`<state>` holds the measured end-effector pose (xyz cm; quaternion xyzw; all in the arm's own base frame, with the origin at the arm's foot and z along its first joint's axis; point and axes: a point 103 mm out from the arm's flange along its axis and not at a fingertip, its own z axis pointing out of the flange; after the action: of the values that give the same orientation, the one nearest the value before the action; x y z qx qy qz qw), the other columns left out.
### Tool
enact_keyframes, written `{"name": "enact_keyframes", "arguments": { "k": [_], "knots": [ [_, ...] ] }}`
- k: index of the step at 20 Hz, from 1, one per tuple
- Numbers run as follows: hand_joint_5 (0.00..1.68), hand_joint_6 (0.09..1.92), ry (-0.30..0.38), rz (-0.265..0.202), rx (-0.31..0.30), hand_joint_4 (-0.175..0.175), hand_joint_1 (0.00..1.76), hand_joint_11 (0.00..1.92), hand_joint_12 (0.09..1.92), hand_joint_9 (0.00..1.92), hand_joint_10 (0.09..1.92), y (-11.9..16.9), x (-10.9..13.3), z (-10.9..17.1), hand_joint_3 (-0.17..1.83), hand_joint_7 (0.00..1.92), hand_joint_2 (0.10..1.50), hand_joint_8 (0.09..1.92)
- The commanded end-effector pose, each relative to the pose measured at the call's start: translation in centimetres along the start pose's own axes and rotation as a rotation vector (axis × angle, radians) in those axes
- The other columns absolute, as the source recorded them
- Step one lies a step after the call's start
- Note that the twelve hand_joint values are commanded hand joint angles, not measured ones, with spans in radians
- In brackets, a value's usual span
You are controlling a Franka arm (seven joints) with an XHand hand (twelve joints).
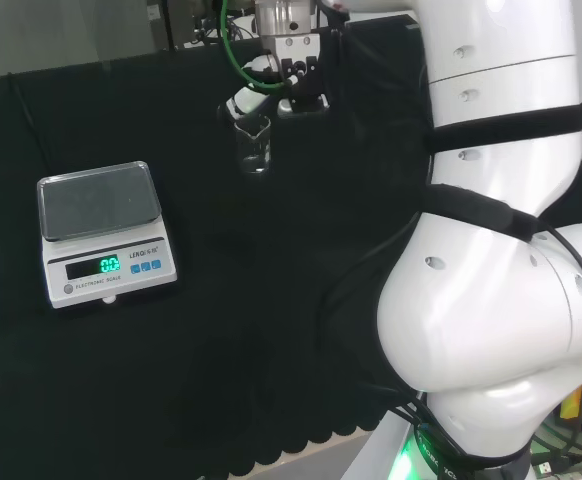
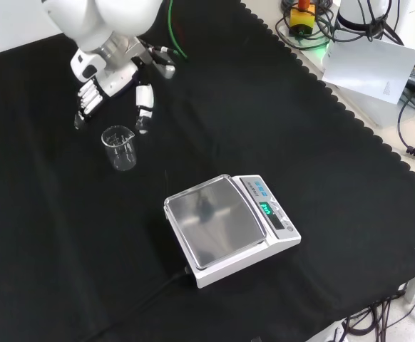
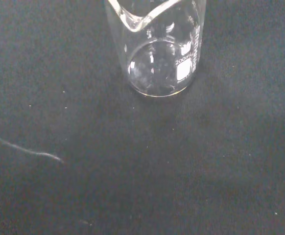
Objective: Pick up the beaker.
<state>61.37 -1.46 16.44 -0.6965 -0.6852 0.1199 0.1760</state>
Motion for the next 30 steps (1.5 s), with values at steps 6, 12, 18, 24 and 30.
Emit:
{"name": "enact_keyframes", "arguments": {
  "k": [6, 12, 18, 24, 30],
  "knots": [
    [0.0, 0.09, -0.021, 0.025, 0.069, 0.047, 0.35, 0.0, 1.35, 0.05, 0.85, 3.4, 0.0, 3.3, 0.15, 0.0, 0.7, 0.34],
    [0.0, 0.09, -0.019, 0.052, 0.077, 0.05, 0.35, 0.0, 1.34, 0.04, 0.85, 4.2, -1.1, 3.6, 0.14, 0.0, 0.7, 0.32],
    [0.0, 0.09, -0.027, 0.058, 0.108, 0.051, 0.36, 0.0, 1.34, 0.04, 0.85, 4.7, -1.2, 5.4, 0.14, 0.0, 0.7, 0.32],
    [0.04, 0.09, -0.016, 0.053, 0.086, 0.053, 0.46, 0.0, 1.36, 0.07, 0.86, 4.5, -1.6, 5.7, 0.14, 0.0, 0.74, 0.42],
    [0.44, 0.14, -0.01, 0.053, -0.034, 0.074, 0.84, 0.34, 1.41, 0.57, 0.69, 4.5, -0.9, 6.2, 0.5, 0.26, 0.69, 0.7]
  ]
}}
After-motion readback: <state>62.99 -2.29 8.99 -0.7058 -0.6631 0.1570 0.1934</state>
